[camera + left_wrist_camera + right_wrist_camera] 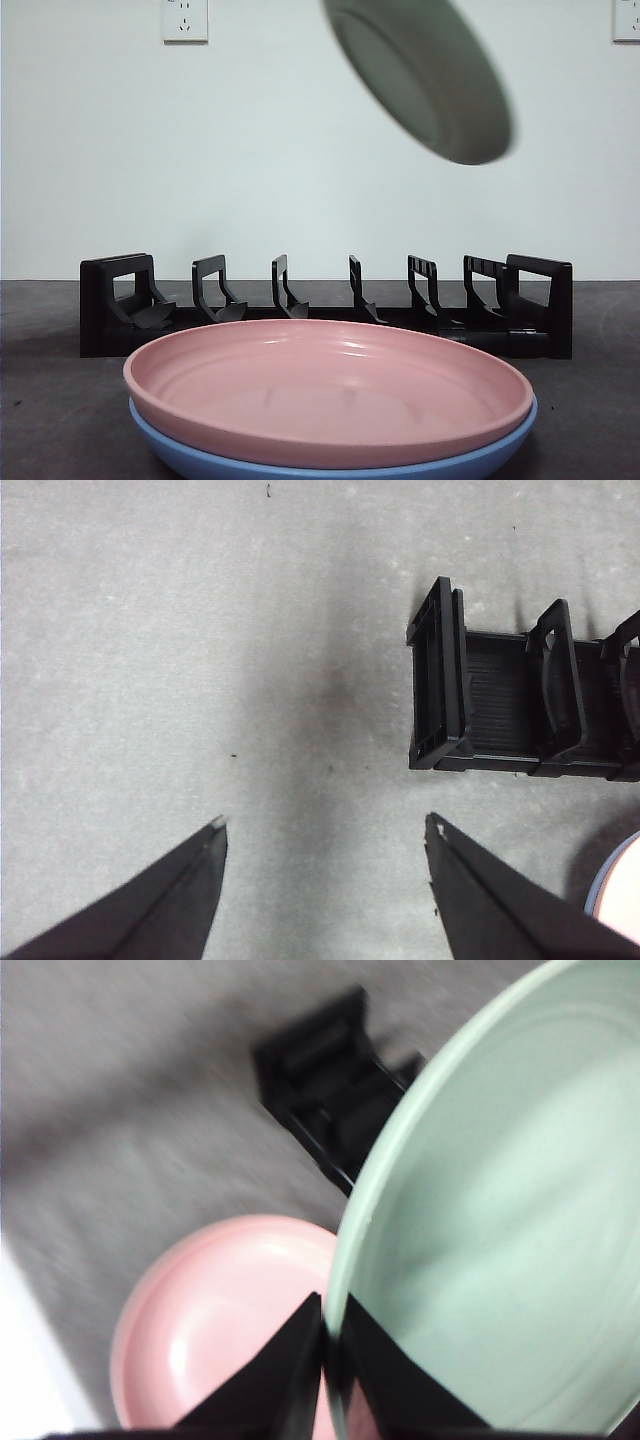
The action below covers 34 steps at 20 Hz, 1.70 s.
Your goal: Place the plate
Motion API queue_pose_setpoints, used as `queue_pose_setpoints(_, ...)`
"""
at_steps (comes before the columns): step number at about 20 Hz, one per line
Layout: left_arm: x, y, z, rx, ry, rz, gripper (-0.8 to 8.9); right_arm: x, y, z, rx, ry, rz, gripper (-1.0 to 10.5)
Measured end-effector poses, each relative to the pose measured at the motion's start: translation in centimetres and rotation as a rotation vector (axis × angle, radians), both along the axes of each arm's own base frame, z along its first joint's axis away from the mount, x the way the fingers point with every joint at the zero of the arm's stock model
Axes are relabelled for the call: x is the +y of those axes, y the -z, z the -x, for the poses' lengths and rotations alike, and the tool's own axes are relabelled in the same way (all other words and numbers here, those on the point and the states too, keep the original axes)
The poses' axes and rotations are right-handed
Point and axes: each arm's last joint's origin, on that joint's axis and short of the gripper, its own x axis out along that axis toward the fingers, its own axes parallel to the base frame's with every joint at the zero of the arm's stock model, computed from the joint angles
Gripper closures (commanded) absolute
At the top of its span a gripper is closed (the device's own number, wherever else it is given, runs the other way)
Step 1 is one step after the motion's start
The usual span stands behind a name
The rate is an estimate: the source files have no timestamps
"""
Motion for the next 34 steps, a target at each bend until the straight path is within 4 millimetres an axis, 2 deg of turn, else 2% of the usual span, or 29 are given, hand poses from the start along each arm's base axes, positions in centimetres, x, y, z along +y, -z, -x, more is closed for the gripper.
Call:
queue_pose_setpoints(3,0.0,0.0,0.0,0.001,-0.002,0.002,5.01,-1.9,0.4,2.6,-0.119,0.018,0.07,9.3)
queue_pose_setpoints(5,0.0,0.0,0.0,0.001,-0.009,0.009,5.01,-2.2,0.7,3.8,-0.152,-0.019,0.143,9.3)
queue_pose_setpoints(8,0.0,0.1,-0.1,0.007,-0.016,0.014,5.01,-0.9,2.5,4.9,-0.115,-0.155,0.272,9.3)
queue_pose_setpoints(10,0.0,0.1,-0.2,0.009,-0.017,0.015,5.01,0.4,3.0,5.4,-0.115,-0.223,0.299,9.3)
queue_pose_setpoints(13,0.0,0.2,-0.3,0.012,-0.017,0.015,5.01,2.2,4.1,5.5,-0.09,-0.282,0.321,9.3)
queue_pose_setpoints(16,0.0,0.2,-0.3,0.012,-0.017,0.015,5.01,4.8,6.4,4.8,-0.02,-0.321,0.378,9.3)
queue_pose_setpoints(20,0.0,0.2,-0.3,0.012,-0.017,0.015,5.01,6.8,8.7,4.1,0.059,-0.356,0.424,9.3)
queue_pose_setpoints(27,0.0,0.2,-0.3,0.012,-0.017,0.015,5.01,9.0,11.4,4.9,0.143,-0.424,0.494,9.3)
queue_pose_setpoints(34,0.0,0.2,-0.3,0.014,-0.017,0.014,5.01,10.1,13.3,4.8,0.205,-0.422,0.54,9.3)
